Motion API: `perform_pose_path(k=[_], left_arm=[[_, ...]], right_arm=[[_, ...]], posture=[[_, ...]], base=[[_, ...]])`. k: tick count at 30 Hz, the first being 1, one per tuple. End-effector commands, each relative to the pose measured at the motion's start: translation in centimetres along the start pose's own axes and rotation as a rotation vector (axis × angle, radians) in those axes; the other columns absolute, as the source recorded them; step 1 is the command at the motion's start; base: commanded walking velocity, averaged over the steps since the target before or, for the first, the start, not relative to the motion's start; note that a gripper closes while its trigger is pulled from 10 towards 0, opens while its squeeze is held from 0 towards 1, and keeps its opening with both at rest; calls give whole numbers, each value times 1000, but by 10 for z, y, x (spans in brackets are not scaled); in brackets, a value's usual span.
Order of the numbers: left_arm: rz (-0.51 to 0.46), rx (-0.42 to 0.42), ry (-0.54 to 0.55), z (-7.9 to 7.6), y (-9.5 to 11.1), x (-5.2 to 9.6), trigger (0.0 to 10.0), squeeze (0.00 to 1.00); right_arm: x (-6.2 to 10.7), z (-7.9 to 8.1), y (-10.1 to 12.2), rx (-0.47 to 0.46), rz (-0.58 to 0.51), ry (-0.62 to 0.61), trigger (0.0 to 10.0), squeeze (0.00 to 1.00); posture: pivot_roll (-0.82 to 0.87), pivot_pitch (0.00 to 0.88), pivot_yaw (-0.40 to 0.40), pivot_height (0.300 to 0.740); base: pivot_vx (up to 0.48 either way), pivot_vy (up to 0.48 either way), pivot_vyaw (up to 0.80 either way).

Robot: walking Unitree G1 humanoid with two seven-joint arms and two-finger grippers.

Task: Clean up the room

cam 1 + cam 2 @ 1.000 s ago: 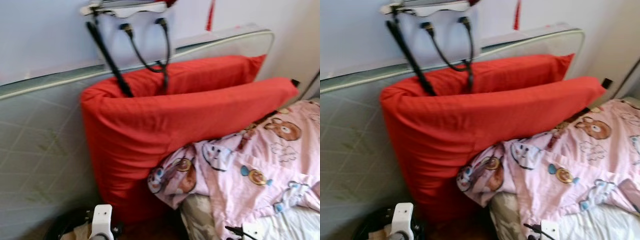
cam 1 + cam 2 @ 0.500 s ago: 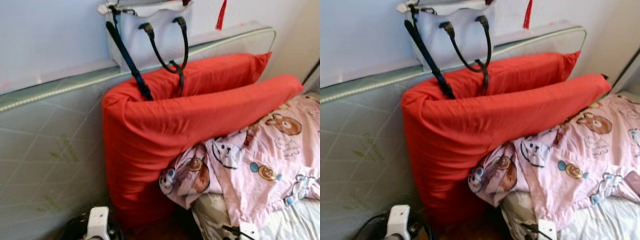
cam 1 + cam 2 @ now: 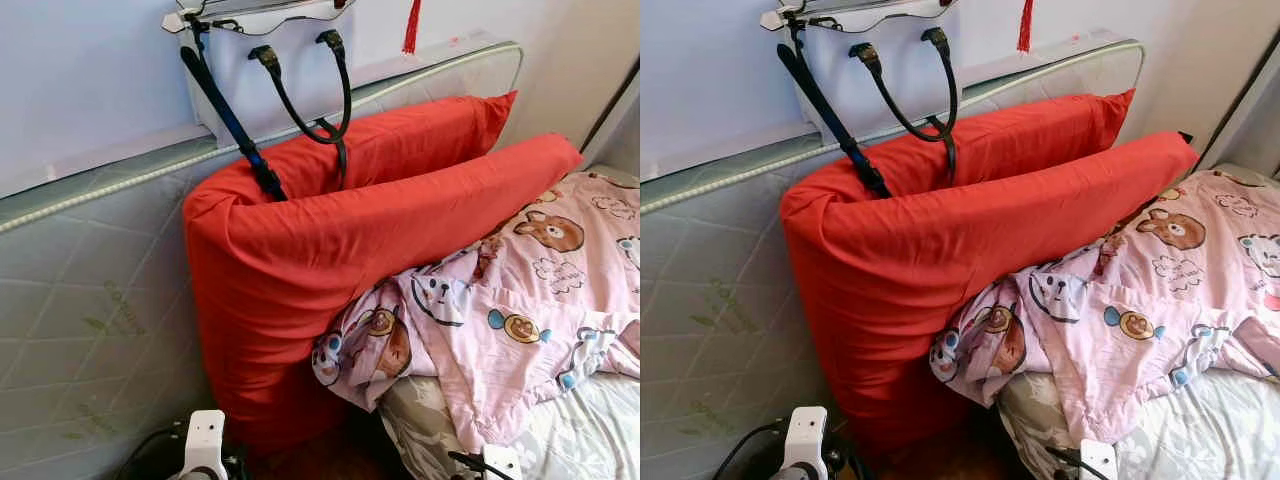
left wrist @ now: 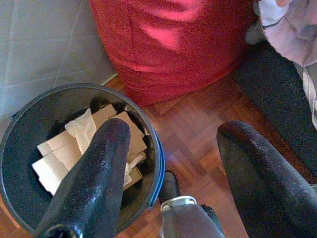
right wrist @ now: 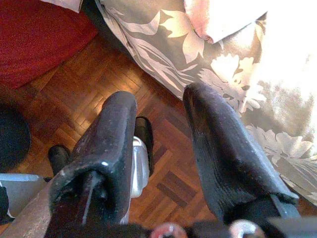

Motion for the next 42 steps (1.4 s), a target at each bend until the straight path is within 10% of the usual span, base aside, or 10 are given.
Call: perform_pose_path(k=[1, 42], left_arm=[[2, -4, -2, -1, 0, 0, 10000, 0], [-60, -3, -4, -4, 19, -4, 10000, 0]], right_arm=[[0, -3, 0, -5, 0, -10, 10000, 0], [0, -4, 4, -13, -23, -18, 10000, 0]], posture=[[-52, 0, -21, 740], [-49, 0, -28, 740]], base=[[0, 0, 0], [56, -112, 0]])
Point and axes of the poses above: a point about 5 cm out from each wrist's last joint towards the gripper, its own x axis pointing back from the gripper into the wrist, its own y axis along the axis of the wrist's last joint, z = x × y, the point moved 6 cm from there along -x, pointing out of the wrist towards the gripper
